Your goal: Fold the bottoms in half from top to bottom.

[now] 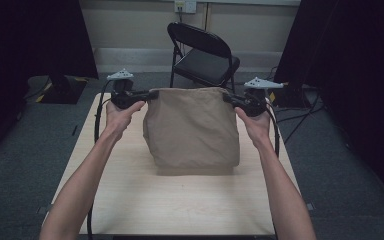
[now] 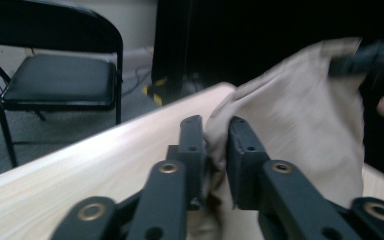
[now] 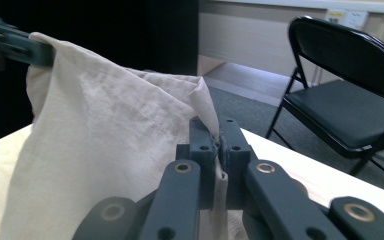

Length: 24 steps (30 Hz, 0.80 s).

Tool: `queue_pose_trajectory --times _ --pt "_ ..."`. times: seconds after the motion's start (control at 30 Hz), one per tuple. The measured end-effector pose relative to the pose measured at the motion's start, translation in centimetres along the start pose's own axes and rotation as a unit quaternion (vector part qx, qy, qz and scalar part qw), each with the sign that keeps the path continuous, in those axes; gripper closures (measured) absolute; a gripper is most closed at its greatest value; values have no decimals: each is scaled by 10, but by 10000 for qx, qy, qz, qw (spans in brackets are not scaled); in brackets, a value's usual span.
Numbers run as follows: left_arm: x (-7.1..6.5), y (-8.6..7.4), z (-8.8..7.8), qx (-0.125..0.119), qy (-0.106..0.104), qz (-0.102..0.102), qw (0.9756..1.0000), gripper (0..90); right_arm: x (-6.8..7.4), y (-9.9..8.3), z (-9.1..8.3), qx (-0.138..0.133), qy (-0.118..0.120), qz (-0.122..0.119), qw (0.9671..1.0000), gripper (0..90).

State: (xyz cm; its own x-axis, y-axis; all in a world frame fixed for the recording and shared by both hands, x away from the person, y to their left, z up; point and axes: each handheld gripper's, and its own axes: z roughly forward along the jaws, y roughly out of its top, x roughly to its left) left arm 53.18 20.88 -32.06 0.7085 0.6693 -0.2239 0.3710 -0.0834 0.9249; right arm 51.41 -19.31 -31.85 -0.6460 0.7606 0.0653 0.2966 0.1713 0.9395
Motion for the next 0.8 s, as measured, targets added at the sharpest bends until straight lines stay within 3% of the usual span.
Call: queue_pose_trajectory --times 0.07,0.1,0.13,0.17,0.23,0.33,0.53,0.67,0.8 --pt "4 2 -1 -57 119 -72 9999 741 -4 -2 5 97 -74 -3 9999 825" --pt "7 3 -3 -81 218 -156 9996 685 -7 -3 9 167 -155 2 9997 741" --pt "7 3 -4 -122 274 -192 9994 642 -11 -5 12 269 -477 43 9985 634" --pt "7 3 -5 -96 265 -179 9994 631 -16 -7 14 279 -630 192 9974 556" --pt "3 2 -7 -67 245 -100 9996 610 -21 -10 15 238 -758 365 9962 526" --pt "-3 -1 -7 9 162 -12 9999 610 -18 -13 15 325 -667 261 9969 522" --pt "-17 -10 -11 104 2 157 9998 637 5 -15 4 253 -389 -13 9989 525" --pt "-20 -23 -14 233 -35 157 9996 655 19 -27 -6 333 -194 -127 9992 522" --pt "-25 -45 -16 420 -155 138 9989 686 27 -50 -16 461 -20 -139 9988 522"
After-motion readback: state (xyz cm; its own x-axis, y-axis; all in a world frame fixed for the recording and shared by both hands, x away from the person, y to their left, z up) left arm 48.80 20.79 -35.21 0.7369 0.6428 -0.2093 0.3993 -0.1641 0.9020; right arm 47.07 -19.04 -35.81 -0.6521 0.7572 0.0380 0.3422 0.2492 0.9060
